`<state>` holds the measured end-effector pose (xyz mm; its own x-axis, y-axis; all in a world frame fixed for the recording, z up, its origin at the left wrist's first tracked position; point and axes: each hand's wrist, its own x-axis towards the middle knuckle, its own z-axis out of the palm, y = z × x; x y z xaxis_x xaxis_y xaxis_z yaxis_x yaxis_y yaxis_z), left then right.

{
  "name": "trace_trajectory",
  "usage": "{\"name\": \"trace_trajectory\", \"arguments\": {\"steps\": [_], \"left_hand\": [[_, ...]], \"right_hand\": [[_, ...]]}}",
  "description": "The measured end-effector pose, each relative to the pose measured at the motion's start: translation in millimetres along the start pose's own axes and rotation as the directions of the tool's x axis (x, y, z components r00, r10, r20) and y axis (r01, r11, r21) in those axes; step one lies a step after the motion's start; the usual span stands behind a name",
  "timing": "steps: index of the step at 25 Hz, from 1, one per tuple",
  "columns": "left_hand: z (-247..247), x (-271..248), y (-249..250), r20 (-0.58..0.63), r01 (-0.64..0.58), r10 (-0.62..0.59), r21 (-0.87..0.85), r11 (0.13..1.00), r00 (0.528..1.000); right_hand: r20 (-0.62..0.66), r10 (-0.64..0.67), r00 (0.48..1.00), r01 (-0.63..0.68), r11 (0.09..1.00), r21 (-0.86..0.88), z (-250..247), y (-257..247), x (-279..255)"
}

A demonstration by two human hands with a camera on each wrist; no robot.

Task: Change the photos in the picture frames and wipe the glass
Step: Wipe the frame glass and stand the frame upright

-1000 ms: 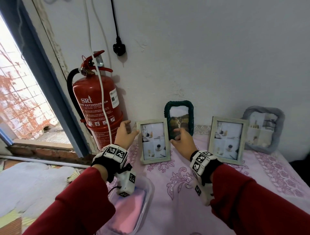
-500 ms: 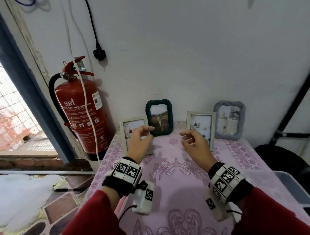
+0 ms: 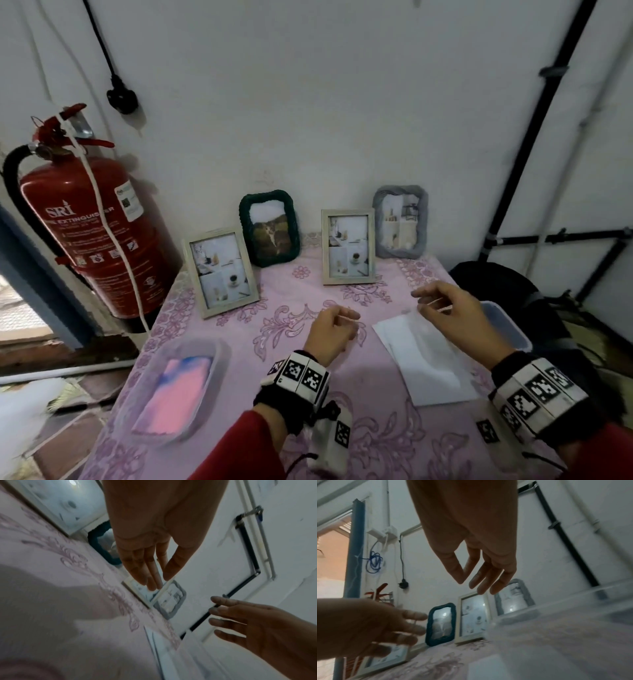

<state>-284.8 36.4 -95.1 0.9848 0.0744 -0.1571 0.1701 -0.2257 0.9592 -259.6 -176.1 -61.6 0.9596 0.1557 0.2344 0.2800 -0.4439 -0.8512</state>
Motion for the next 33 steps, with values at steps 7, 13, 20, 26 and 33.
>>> {"name": "trace_trajectory", "arguments": {"steps": [7, 13, 20, 26, 33], "left_hand": [[50, 1, -20, 0.081, 0.200, -0.197, -0.021, 0.980, 0.977], [82, 12, -12, 0.046, 0.249, -0.246, -0.099, 0.963, 0.968], [91, 20, -17, -0.024, 0.317, -0.341, -0.308, 0.897, 0.940], [87, 22, -21, -0.041, 0.328, -0.350, -0.262, 0.908, 0.936], [98, 12, -10, 0.010, 0.253, -0.261, -0.289, 0.923, 0.965]], "right_hand": [[0.254, 0.101, 0.962, -0.030, 0.963, -0.269, -34, 40, -36], [0.340, 0.135, 0.931, 0.093, 0.812, -0.577, -24, 57, -40], [0.331, 0.086, 0.940, 0.150, 0.766, -0.625, -18, 60, -43], [0.329, 0.070, 0.942, 0.161, 0.765, -0.624, -20, 60, -44], [0.340, 0.089, 0.936, 0.152, 0.770, -0.620, -20, 59, -45]]}}
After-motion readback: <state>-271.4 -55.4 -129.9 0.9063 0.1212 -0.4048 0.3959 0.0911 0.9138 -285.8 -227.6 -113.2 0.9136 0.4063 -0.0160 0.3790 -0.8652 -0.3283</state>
